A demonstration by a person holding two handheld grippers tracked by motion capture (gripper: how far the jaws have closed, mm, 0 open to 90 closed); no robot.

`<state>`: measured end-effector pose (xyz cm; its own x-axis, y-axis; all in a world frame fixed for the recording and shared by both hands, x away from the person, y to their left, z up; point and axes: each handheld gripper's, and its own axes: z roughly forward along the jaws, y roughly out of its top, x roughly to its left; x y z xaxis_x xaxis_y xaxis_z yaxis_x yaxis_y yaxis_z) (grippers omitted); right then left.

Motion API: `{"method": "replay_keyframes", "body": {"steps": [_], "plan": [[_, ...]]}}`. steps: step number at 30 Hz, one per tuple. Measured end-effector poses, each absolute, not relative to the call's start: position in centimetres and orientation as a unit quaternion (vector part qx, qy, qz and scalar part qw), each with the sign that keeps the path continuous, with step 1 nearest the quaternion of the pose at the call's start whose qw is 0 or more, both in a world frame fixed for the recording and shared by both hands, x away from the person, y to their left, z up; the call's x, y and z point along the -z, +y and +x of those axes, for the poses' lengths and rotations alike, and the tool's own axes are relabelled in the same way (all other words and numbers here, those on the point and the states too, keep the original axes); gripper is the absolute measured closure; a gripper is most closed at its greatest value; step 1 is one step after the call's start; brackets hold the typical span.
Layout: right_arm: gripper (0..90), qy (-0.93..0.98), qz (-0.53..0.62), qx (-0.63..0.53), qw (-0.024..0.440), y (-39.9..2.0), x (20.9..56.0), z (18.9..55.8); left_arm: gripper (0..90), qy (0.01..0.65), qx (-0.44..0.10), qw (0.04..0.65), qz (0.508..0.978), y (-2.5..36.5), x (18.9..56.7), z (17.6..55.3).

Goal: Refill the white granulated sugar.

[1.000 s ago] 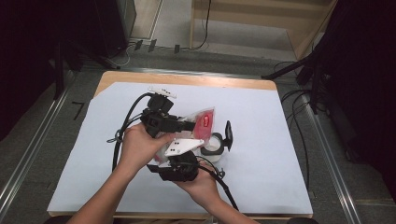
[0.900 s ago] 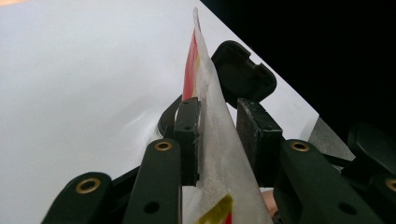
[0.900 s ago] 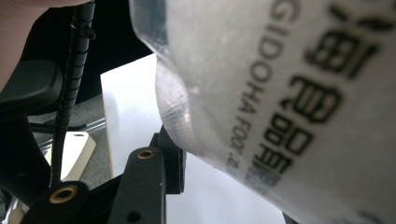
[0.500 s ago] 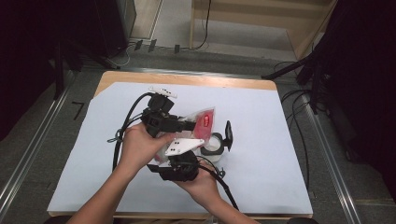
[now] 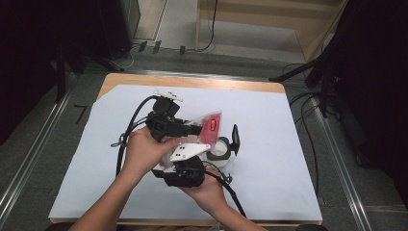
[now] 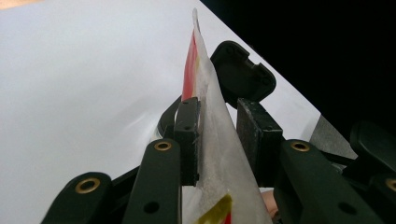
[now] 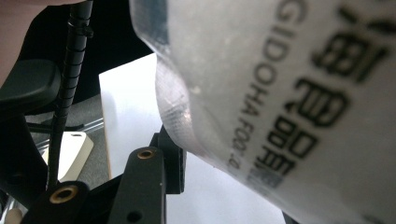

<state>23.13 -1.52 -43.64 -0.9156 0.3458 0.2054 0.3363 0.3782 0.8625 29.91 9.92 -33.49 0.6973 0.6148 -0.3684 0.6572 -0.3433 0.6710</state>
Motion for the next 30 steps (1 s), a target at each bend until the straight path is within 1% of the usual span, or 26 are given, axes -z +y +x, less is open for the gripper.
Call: {"method": "replay_keyframes", "body": {"steps": [30], "plan": [[62.3,0.829,0.204,-0.521,0.01,-1.5,43.58,22.96,70.4,0.387,0.021,0.42,0.821,9.78,33.25,29.66]]}}
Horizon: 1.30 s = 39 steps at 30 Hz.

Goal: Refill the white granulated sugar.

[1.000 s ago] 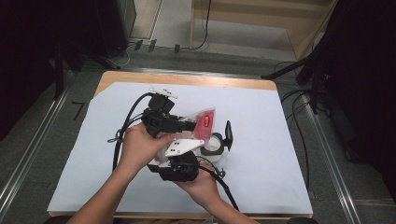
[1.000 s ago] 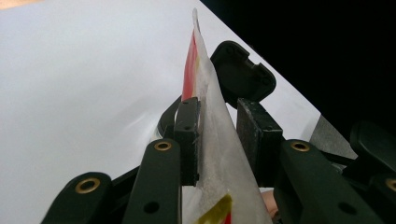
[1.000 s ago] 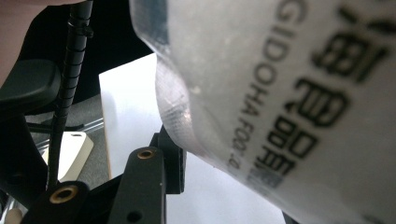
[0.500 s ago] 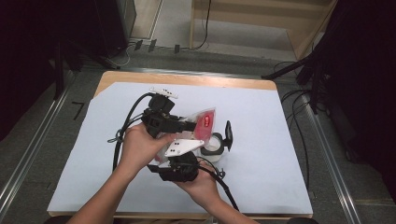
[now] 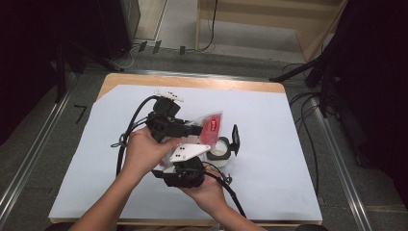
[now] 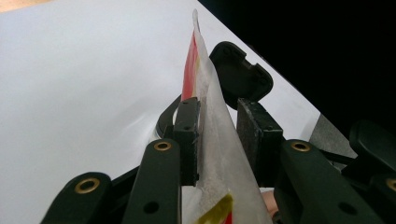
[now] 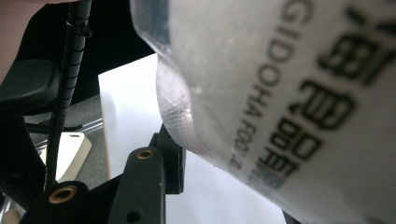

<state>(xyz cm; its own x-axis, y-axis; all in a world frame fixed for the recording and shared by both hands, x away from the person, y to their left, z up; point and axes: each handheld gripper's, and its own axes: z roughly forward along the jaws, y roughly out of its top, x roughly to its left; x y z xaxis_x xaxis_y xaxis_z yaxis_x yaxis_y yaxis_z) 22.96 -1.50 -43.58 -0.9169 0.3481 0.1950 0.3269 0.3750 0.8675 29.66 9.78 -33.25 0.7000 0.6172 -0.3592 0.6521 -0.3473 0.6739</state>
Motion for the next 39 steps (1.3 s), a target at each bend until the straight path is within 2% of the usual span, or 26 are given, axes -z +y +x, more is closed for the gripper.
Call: {"method": "replay_keyframes", "body": {"steps": [39], "plan": [[62.4,0.82,0.222,-0.528,0.004,-1.62,43.46,22.94,68.0,0.383,0.026,0.426,0.82,9.59,33.25,29.81]]}}
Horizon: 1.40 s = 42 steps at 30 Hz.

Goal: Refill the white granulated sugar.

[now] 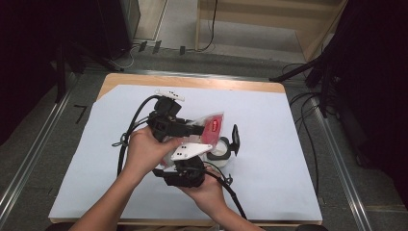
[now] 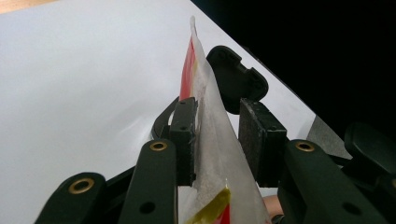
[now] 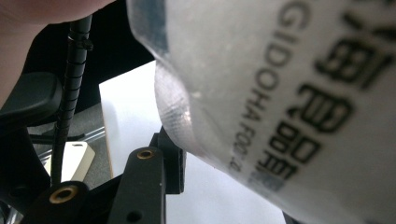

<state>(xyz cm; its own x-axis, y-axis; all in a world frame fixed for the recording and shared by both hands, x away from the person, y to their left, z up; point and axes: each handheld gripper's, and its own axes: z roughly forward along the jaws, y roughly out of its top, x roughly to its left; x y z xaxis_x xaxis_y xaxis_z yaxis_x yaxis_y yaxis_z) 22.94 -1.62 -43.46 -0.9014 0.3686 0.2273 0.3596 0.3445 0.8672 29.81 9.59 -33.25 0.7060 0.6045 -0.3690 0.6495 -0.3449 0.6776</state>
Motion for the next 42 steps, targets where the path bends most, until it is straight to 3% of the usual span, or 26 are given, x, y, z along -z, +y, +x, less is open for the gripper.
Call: {"method": "replay_keyframes", "body": {"steps": [42], "plan": [[60.7,0.823,0.214,-0.527,0.015,-1.86,43.35,22.77,68.6,0.376,0.027,0.427,0.822,9.11,33.04,29.88]]}}
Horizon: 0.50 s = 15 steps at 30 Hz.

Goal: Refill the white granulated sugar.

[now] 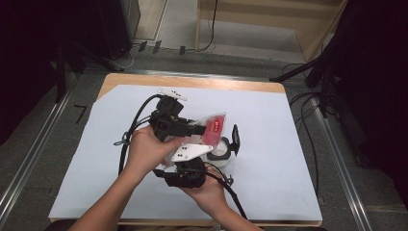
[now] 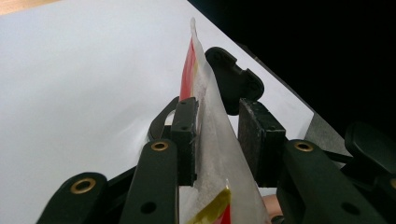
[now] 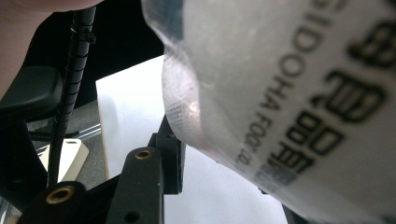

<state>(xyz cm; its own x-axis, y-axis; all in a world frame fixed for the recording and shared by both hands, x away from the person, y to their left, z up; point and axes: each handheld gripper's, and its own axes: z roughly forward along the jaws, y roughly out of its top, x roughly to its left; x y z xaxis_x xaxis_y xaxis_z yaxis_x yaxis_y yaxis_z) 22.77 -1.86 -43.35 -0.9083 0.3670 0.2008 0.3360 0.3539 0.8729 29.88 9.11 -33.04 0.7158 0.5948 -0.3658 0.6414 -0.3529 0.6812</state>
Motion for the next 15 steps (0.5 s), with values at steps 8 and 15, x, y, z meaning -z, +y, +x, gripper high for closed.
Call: {"method": "replay_keyframes", "body": {"steps": [8,15], "plan": [[61.0,0.822,0.213,-0.527,0.016,-1.78,43.36,22.71,68.8,0.375,0.027,0.425,0.823,9.13,32.97,29.89],[62.8,0.823,0.213,-0.526,0.019,-1.8,43.34,22.72,68.6,0.375,0.027,0.425,0.823,9.15,32.97,29.88]]}}
